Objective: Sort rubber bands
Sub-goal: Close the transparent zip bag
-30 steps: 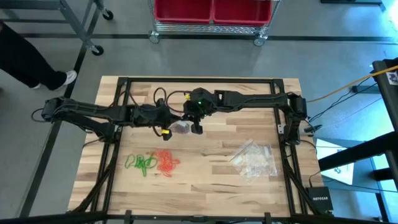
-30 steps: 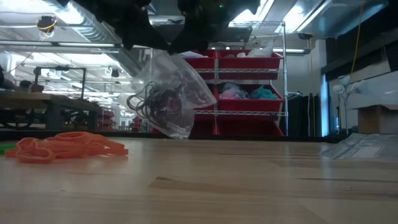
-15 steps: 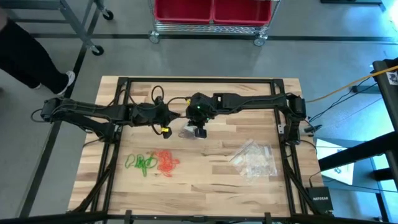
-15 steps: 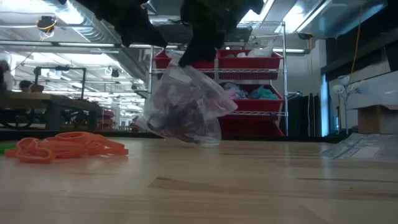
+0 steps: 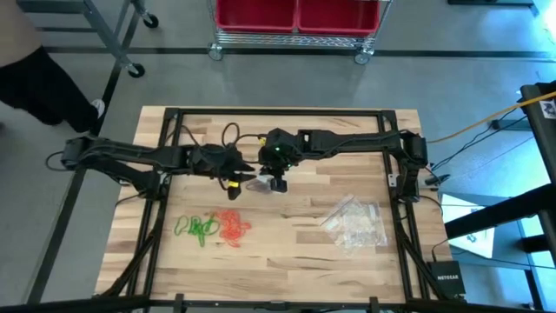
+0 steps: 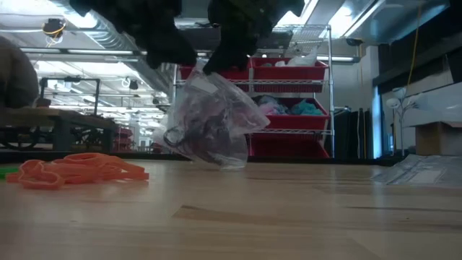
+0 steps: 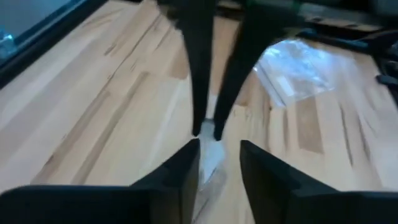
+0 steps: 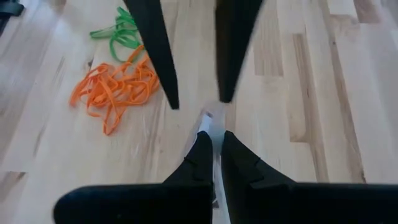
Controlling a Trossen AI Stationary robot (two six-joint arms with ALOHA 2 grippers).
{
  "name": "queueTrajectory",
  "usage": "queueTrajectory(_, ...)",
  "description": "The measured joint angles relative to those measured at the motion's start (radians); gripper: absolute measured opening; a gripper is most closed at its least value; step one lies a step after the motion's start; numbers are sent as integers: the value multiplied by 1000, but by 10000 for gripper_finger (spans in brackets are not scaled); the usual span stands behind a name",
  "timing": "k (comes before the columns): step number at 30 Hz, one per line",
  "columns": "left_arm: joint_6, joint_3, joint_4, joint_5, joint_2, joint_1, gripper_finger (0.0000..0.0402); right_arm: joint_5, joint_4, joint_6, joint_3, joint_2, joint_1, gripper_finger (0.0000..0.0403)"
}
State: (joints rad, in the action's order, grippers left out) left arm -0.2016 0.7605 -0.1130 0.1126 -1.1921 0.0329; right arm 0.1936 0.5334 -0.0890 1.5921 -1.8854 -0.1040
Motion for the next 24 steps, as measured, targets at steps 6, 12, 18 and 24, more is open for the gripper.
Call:
queueTrajectory(6,-3,-1,34,-1,-24,17,144,0,-12,-6,0,0,0,8)
queueTrajectory(12,23,-1,53,-2,-24,17,134,1,-10,-15,0,0,0,8)
queueTrajectory(18,51,-1,49,-2,-24,17,59,1,-9,-21,0,0,0,8)
queueTrajectory(24,82,-1,46,-1,-24,26,3,1,-10,-21,0,0,0,8)
